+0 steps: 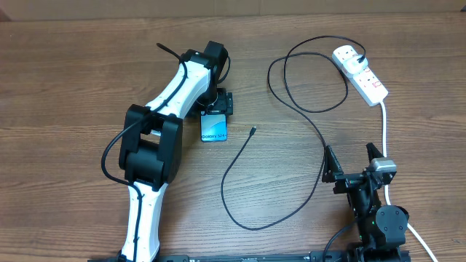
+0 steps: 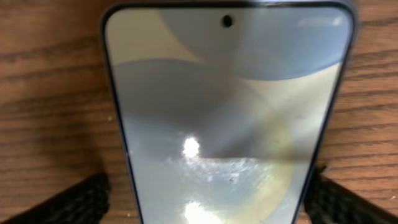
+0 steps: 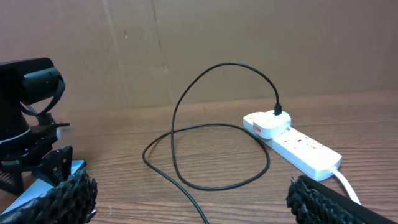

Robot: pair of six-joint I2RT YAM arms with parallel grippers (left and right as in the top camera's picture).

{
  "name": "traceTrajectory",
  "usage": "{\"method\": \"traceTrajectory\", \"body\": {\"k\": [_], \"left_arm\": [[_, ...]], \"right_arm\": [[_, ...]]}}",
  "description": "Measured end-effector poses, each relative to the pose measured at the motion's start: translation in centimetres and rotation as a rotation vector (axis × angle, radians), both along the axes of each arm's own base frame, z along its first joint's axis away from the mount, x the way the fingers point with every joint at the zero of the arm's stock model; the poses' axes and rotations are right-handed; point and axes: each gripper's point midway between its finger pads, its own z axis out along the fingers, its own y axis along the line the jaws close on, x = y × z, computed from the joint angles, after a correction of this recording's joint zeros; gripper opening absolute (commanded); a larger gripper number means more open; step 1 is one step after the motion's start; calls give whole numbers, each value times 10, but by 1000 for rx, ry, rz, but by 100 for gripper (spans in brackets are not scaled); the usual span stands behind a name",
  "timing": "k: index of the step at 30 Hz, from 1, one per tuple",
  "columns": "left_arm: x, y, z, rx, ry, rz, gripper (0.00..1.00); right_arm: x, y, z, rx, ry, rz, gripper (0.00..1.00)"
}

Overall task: Plug charger to phone and switch on socket
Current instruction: 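Lift the phone upright with the left gripper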

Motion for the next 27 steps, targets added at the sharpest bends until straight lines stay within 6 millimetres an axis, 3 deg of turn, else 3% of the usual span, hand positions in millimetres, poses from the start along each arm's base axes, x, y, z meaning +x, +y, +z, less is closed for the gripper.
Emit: {"method": "traceTrajectory", "body": {"k": [27], "left_arm": [[-9,1,0,-1,31,75,99]], "right_arm": [[0,0,0,0,0,0,100]]}}
